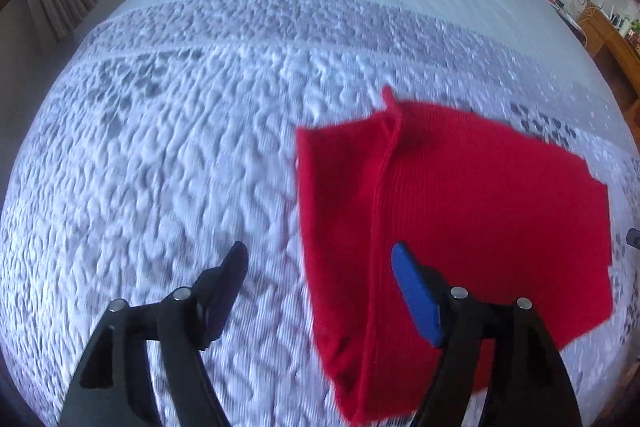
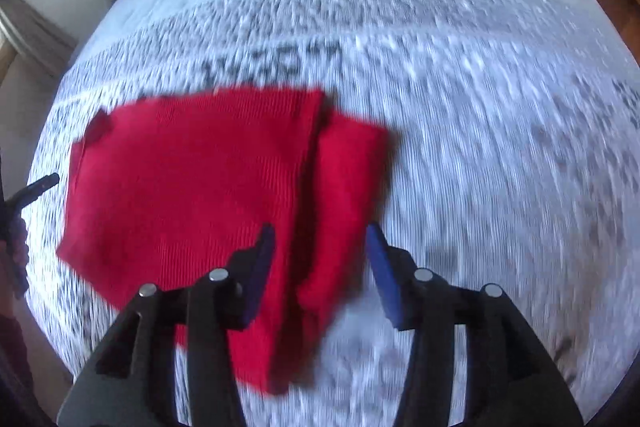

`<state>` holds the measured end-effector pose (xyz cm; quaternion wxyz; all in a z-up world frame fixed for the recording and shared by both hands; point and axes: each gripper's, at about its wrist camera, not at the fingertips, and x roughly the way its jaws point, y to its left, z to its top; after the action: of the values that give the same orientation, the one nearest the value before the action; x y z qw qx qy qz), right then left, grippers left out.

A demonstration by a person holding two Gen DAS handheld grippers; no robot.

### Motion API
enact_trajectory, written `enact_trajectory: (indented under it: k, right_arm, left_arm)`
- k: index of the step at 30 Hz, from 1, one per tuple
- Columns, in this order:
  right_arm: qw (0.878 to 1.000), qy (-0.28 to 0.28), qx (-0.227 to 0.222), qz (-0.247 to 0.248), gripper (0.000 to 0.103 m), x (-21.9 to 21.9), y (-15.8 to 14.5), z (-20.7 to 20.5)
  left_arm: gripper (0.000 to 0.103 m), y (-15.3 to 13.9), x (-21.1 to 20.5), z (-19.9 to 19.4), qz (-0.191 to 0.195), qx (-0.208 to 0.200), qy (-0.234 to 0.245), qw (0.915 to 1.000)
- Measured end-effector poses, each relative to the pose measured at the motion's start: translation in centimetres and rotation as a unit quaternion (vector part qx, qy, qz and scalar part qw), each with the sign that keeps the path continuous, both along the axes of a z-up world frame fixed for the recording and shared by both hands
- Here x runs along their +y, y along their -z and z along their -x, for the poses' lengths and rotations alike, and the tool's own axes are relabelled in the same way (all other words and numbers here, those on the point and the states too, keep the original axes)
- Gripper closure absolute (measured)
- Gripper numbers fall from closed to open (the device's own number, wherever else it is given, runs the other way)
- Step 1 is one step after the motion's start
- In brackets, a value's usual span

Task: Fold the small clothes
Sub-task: 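Lift the ribbed hem with both grippers and fold it toward the collar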

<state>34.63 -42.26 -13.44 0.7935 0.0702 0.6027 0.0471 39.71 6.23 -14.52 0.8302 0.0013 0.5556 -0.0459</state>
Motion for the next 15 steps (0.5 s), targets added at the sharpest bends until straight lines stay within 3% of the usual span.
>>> enact_trajectory:
  k: [3,6,10,15]
  right_arm:
    - [0.999,-0.013,0.033,-0.021,0.052,1.1,1.1,4.1]
    - [0.998,-0.003,0.049,-0.044,0.051,1.9,2.2,5.2]
    - [0.994,0.022,0.075,-0.078,0.051,2.2,4.2,5.3]
    - [0.992,0.036,0.089,-0.077,0.049,2.6,5.9,4.4]
  left_arm:
    - [0.028,0.9,0.9,4.3,0.014,0.031,0.005,0.9994]
    - [0.028,2.1,0.6,6.0,0.029,0.052,0.005,0.9982]
    - [0.027,4.0,0.1,6.2,0.068,0.081,-0.011,0.9944]
    - [0.019,5.1,-1.4,5.4,0.052,0.084,-0.009,0.9951]
